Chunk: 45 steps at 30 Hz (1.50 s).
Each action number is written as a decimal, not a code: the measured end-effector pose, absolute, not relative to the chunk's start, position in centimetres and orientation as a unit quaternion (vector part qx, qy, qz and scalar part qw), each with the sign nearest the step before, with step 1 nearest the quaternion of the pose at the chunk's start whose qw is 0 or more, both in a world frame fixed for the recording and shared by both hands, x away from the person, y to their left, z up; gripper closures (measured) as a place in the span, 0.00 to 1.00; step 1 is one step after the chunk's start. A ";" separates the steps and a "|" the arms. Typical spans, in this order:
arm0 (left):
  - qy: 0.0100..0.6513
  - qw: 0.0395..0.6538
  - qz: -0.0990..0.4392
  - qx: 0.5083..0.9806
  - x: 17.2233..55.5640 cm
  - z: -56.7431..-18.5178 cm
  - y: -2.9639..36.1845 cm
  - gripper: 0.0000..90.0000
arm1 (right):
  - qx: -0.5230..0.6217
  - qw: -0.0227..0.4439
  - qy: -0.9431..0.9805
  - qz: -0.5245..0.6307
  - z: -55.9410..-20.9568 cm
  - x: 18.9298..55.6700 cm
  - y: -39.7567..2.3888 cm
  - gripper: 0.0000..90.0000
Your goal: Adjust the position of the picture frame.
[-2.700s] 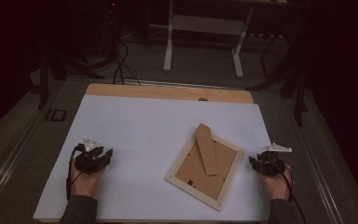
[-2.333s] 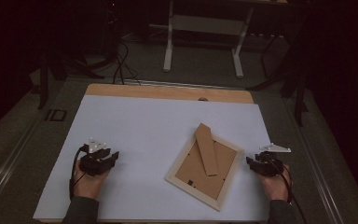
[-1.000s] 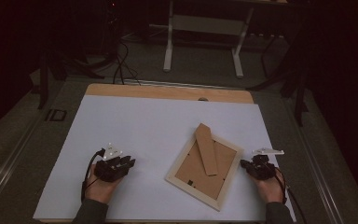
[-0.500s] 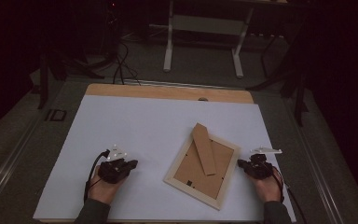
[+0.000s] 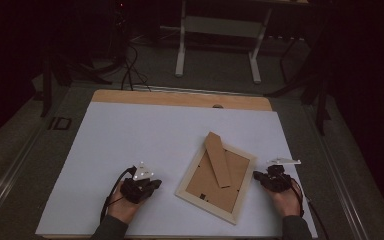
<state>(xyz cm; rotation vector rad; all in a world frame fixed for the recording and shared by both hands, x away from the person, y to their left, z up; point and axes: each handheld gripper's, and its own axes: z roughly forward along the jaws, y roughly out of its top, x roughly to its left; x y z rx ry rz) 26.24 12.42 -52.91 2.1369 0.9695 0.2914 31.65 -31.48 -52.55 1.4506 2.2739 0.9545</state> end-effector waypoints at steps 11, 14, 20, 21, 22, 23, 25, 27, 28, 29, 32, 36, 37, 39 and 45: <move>0.317 0.385 0.085 0.862 25.5 -53.0 10.8 1.00 | 0.501 0.136 0.788 0.330 -52.5 31.6 -31.4 1.00; 0.305 0.381 0.081 0.869 25.4 -53.0 10.6 1.00 | 0.501 0.136 0.789 0.330 -52.5 31.6 -31.3 1.00; 0.285 0.376 0.073 0.879 25.1 -53.1 10.0 1.00 | 0.499 0.135 0.791 0.329 -52.5 31.6 -31.2 1.00; 0.284 0.376 0.071 0.879 25.1 -53.2 9.9 1.00 | 0.498 0.136 0.791 0.329 -52.5 31.6 -31.2 1.00; 0.281 0.374 0.070 0.881 25.1 -53.2 9.8 1.00 | 0.498 0.135 0.791 0.329 -52.5 31.6 -31.1 1.00; 0.280 0.373 0.070 0.882 25.0 -53.3 9.7 1.00 | 0.499 0.135 0.790 0.329 -52.5 31.6 -31.1 1.00; 0.278 0.368 0.072 0.884 25.0 -53.3 9.6 1.00 | 0.498 0.135 0.791 0.328 -52.5 31.7 -31.0 1.00; 0.279 0.368 0.072 0.884 25.0 -53.3 9.6 1.00 | 0.498 0.135 0.791 0.328 -52.5 31.7 -31.0 1.00; 0.278 0.367 0.073 0.885 25.0 -53.3 9.6 1.00 | 0.498 0.135 0.791 0.328 -52.5 31.7 -31.0 1.00; 0.279 0.366 0.074 0.885 25.0 -53.3 9.5 1.00 | 0.498 0.135 0.791 0.328 -52.5 31.7 -31.0 1.00; 0.280 0.367 0.075 0.884 24.9 -53.4 9.5 1.00 | 0.501 0.134 0.789 0.330 -52.5 31.8 -30.9 1.00; 0.279 0.367 0.075 0.884 24.8 -53.4 9.3 1.00 | 0.498 0.134 0.791 0.328 -52.5 31.9 -30.4 1.00; 0.278 0.366 0.075 0.885 24.8 -53.4 9.2 1.00 | 0.498 0.134 0.792 0.328 -52.5 31.9 -30.3 1.00; 0.277 0.366 0.079 0.885 24.6 -53.4 9.0 1.00 | 0.497 0.133 0.793 0.327 -52.5 31.9 -30.1 1.00; 0.274 0.365 0.081 0.886 24.4 -53.4 8.8 1.00 | 0.494 0.129 0.794 0.330 -52.5 31.9 -29.6 1.00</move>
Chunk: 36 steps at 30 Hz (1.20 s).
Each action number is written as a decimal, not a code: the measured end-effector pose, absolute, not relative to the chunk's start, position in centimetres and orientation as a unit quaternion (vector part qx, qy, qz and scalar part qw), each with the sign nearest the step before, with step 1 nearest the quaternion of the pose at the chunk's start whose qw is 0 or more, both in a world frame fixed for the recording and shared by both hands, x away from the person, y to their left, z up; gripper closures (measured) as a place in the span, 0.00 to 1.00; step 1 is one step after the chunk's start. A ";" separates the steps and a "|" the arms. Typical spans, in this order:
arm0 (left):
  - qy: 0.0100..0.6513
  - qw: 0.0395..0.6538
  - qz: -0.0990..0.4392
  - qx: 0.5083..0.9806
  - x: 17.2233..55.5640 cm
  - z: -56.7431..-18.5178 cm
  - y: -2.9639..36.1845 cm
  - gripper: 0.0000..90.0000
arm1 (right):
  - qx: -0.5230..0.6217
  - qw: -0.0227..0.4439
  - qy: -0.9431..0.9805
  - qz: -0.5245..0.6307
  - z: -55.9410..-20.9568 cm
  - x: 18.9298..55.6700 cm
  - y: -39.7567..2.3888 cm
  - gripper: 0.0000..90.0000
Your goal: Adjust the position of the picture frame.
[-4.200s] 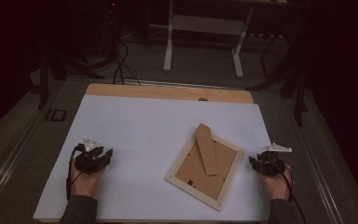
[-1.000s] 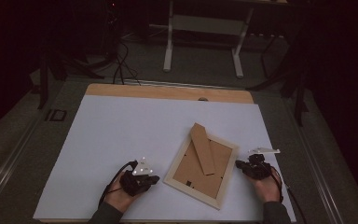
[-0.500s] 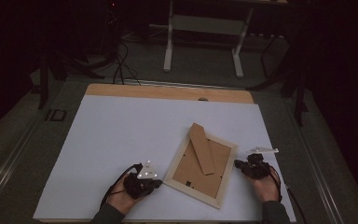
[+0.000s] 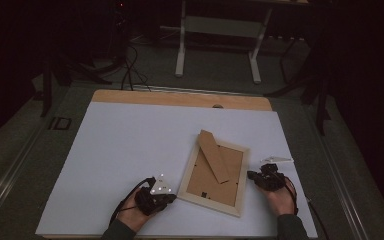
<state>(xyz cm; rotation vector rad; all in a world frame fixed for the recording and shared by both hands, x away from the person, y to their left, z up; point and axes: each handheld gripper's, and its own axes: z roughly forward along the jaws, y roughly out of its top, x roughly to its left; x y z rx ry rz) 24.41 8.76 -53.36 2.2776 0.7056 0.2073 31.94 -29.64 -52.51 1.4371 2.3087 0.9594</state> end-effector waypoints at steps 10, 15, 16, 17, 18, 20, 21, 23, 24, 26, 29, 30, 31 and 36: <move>0.275 0.368 0.085 0.884 24.2 -53.4 8.3 1.00 | 0.476 0.124 0.807 0.326 -52.4 32.4 -28.2 1.00; 0.279 0.369 0.087 0.882 24.0 -53.5 8.2 1.00 | 0.470 0.126 0.814 0.319 -52.3 32.6 -27.7 1.00; 0.280 0.370 0.087 0.882 24.0 -53.5 8.2 1.00 | 0.470 0.125 0.813 0.319 -52.3 32.6 -27.5 1.00; 0.279 0.369 0.088 0.882 24.0 -53.5 8.1 1.00 | 0.470 0.124 0.814 0.319 -52.3 32.7 -27.4 1.00; 0.279 0.370 0.089 0.882 24.0 -53.5 8.1 1.00 | 0.469 0.124 0.814 0.320 -52.3 32.8 -27.3 1.00; 0.278 0.371 0.090 0.881 23.9 -53.5 8.0 1.00 | 0.469 0.124 0.814 0.320 -52.3 33.0 -27.0 1.00; 0.278 0.371 0.089 0.882 23.9 -53.5 8.0 1.00 | 0.468 0.125 0.815 0.318 -52.3 33.1 -26.8 1.00; 0.277 0.371 0.088 0.882 23.8 -53.5 8.0 1.00 | 0.468 0.126 0.816 0.316 -52.3 33.4 -26.5 1.00; 0.277 0.371 0.088 0.882 23.8 -53.5 7.9 1.00 | 0.465 0.128 0.819 0.311 -52.2 33.7 -26.2 1.00; 0.275 0.372 0.087 0.882 23.7 -53.5 7.9 1.00 | 0.465 0.127 0.820 0.310 -52.1 33.9 -26.1 1.00; 0.272 0.373 0.087 0.883 23.6 -53.5 7.6 1.00 | 0.462 0.129 0.822 0.307 -52.0 34.3 -25.8 1.00; 0.272 0.373 0.088 0.883 23.5 -53.5 7.6 1.00 | 0.459 0.131 0.824 0.305 -51.7 34.6 -25.5 1.00; 0.272 0.373 0.087 0.883 23.5 -53.5 7.5 1.00 | 0.456 0.133 0.826 0.303 -51.5 34.8 -25.4 1.00; 0.273 0.374 0.089 0.882 23.4 -53.6 7.4 1.00 | 0.442 0.139 0.839 0.285 -50.9 35.7 -24.5 1.00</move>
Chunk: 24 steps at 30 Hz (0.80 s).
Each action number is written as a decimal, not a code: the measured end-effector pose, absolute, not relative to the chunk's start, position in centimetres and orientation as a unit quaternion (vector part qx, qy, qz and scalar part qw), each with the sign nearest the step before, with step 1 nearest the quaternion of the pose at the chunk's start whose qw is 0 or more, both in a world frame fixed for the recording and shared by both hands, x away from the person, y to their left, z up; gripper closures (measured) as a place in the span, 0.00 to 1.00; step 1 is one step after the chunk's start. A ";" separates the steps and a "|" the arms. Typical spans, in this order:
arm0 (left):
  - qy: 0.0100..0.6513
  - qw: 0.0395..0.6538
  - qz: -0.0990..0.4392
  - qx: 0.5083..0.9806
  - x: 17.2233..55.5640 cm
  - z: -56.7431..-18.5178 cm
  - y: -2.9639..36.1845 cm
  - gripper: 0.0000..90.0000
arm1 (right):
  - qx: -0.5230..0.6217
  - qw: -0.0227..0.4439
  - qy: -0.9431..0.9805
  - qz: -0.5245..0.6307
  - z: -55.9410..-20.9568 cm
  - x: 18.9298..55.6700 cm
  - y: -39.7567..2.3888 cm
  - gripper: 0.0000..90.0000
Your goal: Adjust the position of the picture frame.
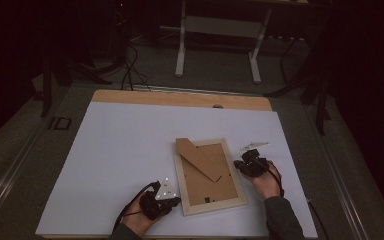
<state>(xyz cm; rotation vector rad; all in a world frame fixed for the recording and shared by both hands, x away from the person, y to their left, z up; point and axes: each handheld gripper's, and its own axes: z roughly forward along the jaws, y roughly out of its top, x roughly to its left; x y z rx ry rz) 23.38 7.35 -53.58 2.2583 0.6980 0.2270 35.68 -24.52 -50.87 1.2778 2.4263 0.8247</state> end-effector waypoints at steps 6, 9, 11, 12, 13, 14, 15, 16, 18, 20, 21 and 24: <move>0.274 0.373 0.089 0.882 23.3 -53.6 7.2 1.00 | 0.444 0.142 0.839 0.280 -50.8 36.5 -23.7 1.00; 0.274 0.372 0.091 0.882 23.2 -53.6 7.1 1.00 | 0.447 0.145 0.840 0.274 -51.0 37.1 -23.1 1.00; 0.271 0.372 0.090 0.883 23.1 -53.6 7.0 1.00 | 0.447 0.146 0.840 0.272 -51.0 37.3 -23.0 1.00; 0.271 0.373 0.090 0.883 23.1 -53.6 6.9 1.00 | 0.447 0.148 0.840 0.271 -51.0 37.4 -22.8 1.00; 0.270 0.373 0.088 0.883 23.1 -53.6 6.8 1.00 | 0.447 0.149 0.840 0.270 -51.0 37.4 -22.6 1.00; 0.268 0.374 0.085 0.884 23.1 -53.6 6.7 1.00 | 0.447 0.150 0.840 0.269 -51.0 37.5 -22.6 1.00; 0.268 0.373 0.084 0.885 23.1 -53.5 6.6 1.00 | 0.447 0.151 0.839 0.269 -51.0 37.6 -22.5 1.00; 0.268 0.374 0.082 0.884 23.1 -53.5 6.4 1.00 | 0.448 0.151 0.839 0.268 -51.0 37.8 -22.4 1.00; 0.266 0.372 0.081 0.885 23.0 -53.5 6.1 1.00 | 0.448 0.154 0.840 0.264 -50.9 38.1 -22.2 1.00; 0.264 0.371 0.078 0.887 22.9 -53.4 5.8 1.00 | 0.448 0.159 0.840 0.260 -50.9 38.3 -22.0 1.00; 0.263 0.371 0.076 0.887 22.9 -53.4 5.6 1.00 | 0.448 0.161 0.841 0.258 -50.9 38.4 -21.9 1.00; 0.255 0.370 0.072 0.891 22.9 -53.4 5.0 1.00 | 0.451 0.163 0.842 0.248 -51.0 38.8 -21.5 1.00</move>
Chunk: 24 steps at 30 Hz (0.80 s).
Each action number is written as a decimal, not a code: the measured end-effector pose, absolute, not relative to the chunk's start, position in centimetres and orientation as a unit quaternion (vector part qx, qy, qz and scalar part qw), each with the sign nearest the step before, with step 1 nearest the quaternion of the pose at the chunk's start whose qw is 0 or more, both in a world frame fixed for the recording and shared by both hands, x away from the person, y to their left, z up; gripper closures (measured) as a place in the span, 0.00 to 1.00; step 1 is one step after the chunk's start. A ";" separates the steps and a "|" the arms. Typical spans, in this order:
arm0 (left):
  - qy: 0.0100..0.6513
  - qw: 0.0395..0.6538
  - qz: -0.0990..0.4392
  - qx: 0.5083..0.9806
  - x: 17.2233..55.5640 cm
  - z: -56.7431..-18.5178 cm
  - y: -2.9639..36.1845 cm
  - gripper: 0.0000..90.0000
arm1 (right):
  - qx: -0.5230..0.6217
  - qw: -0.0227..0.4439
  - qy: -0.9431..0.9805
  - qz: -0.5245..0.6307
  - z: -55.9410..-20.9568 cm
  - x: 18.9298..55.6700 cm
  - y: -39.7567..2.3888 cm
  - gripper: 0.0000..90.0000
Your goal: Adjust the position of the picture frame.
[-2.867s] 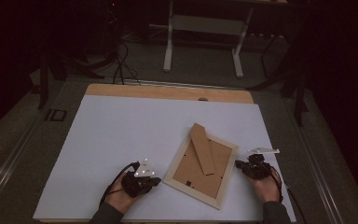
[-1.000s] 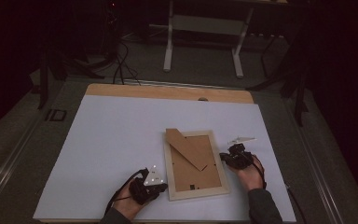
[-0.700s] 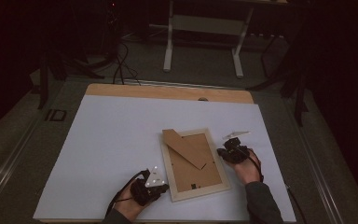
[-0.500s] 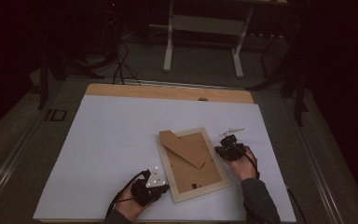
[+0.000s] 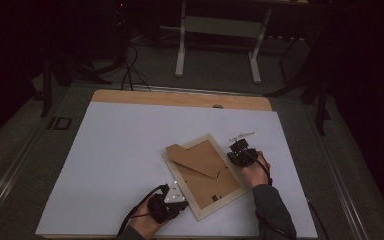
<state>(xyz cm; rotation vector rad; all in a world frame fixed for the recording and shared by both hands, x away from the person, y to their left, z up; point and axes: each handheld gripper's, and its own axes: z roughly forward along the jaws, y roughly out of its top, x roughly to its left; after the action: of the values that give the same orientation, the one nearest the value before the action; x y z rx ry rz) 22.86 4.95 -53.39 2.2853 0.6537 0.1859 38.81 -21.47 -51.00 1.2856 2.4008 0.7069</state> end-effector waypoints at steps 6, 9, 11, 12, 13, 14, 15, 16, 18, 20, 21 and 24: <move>0.252 0.370 0.069 0.891 22.7 -53.4 3.4 1.00 | 0.455 0.170 0.840 0.241 -51.0 40.0 -20.8 1.00; 0.249 0.372 0.065 0.892 22.6 -53.4 2.6 1.00 | 0.454 0.174 0.840 0.239 -51.0 40.3 -20.4 1.00; 0.245 0.373 0.063 0.893 22.4 -53.4 1.9 1.00 | 0.450 0.179 0.843 0.234 -50.8 40.4 -20.1 1.00; 0.243 0.374 0.063 0.893 22.3 -53.4 1.4 1.00 | 0.448 0.180 0.844 0.234 -50.7 40.5 -20.0 1.00; 0.241 0.375 0.062 0.893 22.2 -53.4 0.9 1.00 | 0.445 0.180 0.845 0.237 -50.6 40.5 -20.0 1.00; 0.239 0.374 0.063 0.894 22.1 -53.4 0.5 1.00 | 0.445 0.178 0.844 0.243 -50.4 40.5 -19.9 1.00; 0.238 0.372 0.065 0.895 22.1 -53.4 0.0 1.00 | 0.441 0.173 0.843 0.255 -50.2 40.6 -19.9 1.00; 0.238 0.372 0.065 0.895 22.1 -53.4 0.0 1.00 | 0.441 0.173 0.843 0.255 -50.2 40.6 -19.9 1.00; 0.242 0.377 0.065 0.892 22.3 -53.4 -1.1 1.00 | 0.422 0.179 0.851 0.256 -49.9 40.5 -19.5 1.00; 0.246 0.380 0.064 0.889 22.5 -53.5 -1.5 1.00 | 0.424 0.181 0.848 0.262 -49.9 40.5 -19.6 1.00; 0.248 0.381 0.065 0.888 22.5 -53.5 -1.6 1.00 | 0.428 0.181 0.845 0.266 -49.9 40.5 -19.7 1.00; 0.246 0.384 0.062 0.888 22.6 -53.5 -1.7 1.00 | 0.430 0.180 0.842 0.270 -50.0 40.3 -20.1 1.00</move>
<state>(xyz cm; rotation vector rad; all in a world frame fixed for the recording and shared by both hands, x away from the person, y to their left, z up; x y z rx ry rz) 22.65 -1.72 -53.53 2.2623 0.6264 0.1585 40.26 -20.11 -50.02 1.2154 2.3792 0.7640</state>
